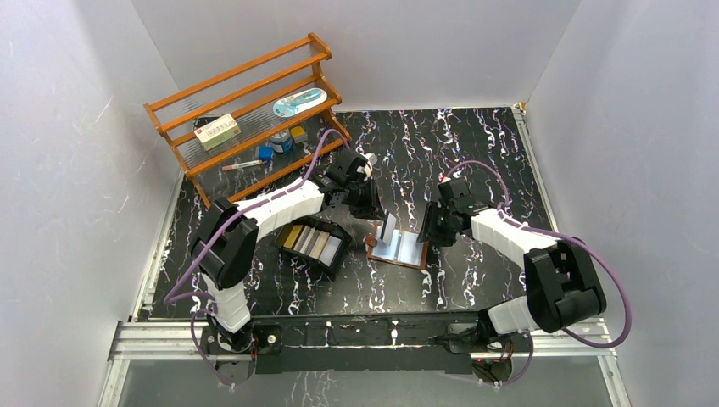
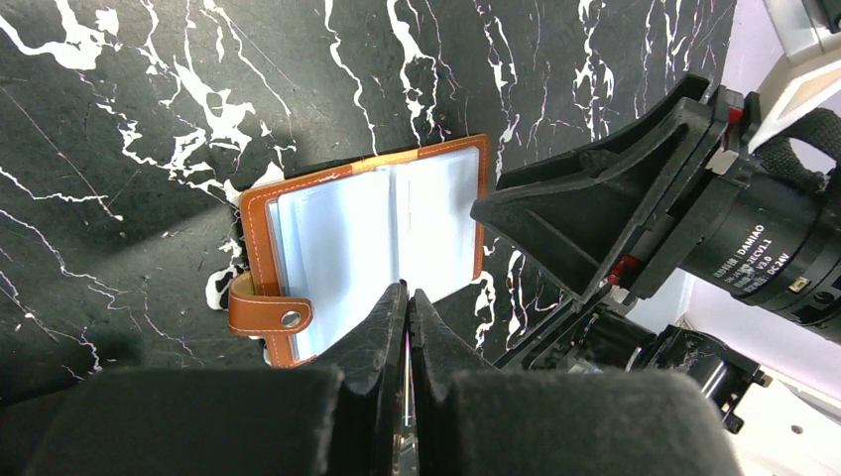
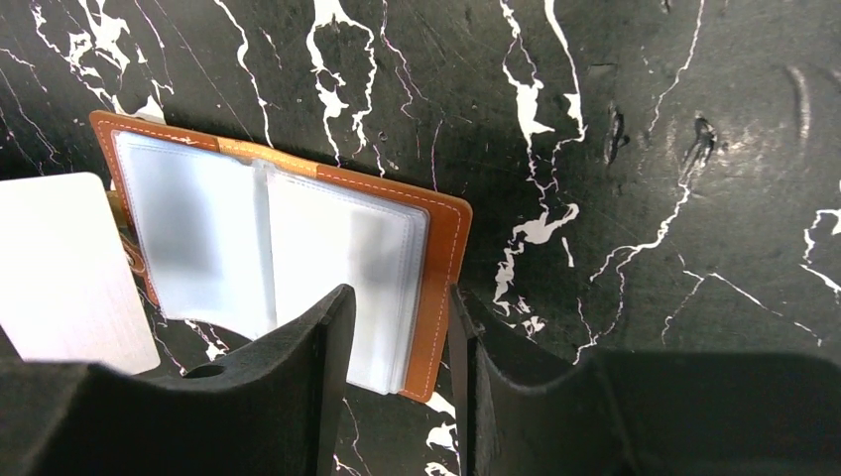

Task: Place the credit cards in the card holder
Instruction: Insert the credit card into the card holder.

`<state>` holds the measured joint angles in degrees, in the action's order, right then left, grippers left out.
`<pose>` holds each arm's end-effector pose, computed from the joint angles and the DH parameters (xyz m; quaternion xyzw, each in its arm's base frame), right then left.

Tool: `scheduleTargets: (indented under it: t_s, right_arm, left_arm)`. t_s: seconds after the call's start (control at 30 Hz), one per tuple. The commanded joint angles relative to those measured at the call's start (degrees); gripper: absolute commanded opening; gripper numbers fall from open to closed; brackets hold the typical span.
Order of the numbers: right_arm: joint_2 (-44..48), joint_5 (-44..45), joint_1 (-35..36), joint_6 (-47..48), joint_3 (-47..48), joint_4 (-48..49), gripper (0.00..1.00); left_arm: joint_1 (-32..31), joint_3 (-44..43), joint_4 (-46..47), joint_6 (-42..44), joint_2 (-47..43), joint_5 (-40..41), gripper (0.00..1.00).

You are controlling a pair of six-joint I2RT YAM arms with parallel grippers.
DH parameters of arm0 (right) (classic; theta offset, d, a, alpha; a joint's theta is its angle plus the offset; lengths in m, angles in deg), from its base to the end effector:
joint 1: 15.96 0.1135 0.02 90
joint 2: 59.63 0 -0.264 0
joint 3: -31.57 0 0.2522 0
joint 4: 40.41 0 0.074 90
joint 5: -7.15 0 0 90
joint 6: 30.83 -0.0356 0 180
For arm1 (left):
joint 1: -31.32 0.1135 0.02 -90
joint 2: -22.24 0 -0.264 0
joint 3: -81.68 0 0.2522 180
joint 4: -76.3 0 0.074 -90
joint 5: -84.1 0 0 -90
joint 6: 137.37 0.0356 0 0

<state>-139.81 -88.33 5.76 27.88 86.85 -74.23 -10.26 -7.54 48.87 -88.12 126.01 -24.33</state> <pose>0.2408 0.0996 0.1739 0.0674 0.9596 0.1614 0.2204 0.2970 -0.2786 0.2345 0.0717 0.9012 -0.3745 0.2061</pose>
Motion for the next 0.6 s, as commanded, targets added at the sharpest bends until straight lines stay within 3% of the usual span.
scheduleTargets:
  t_s: [0.0,0.3,0.57]
  right_arm:
    - [2.64,0.78,-0.15,-0.88,2.69,-3.21,0.48]
    - [4.49,-7.87,0.06,-5.42,2.62,-1.03,0.45]
    - [3.99,-8.77,0.37,-6.58,2.38,0.35,0.38]
  left_arm:
    - [-0.04,0.75,2.54,-0.54,-0.01,-1.92,0.0]
    - [-0.03,2.02,3.42,-1.16,1.31,-2.2,0.0]
    - [-0.08,1.06,3.47,-0.61,3.82,-2.83,0.0]
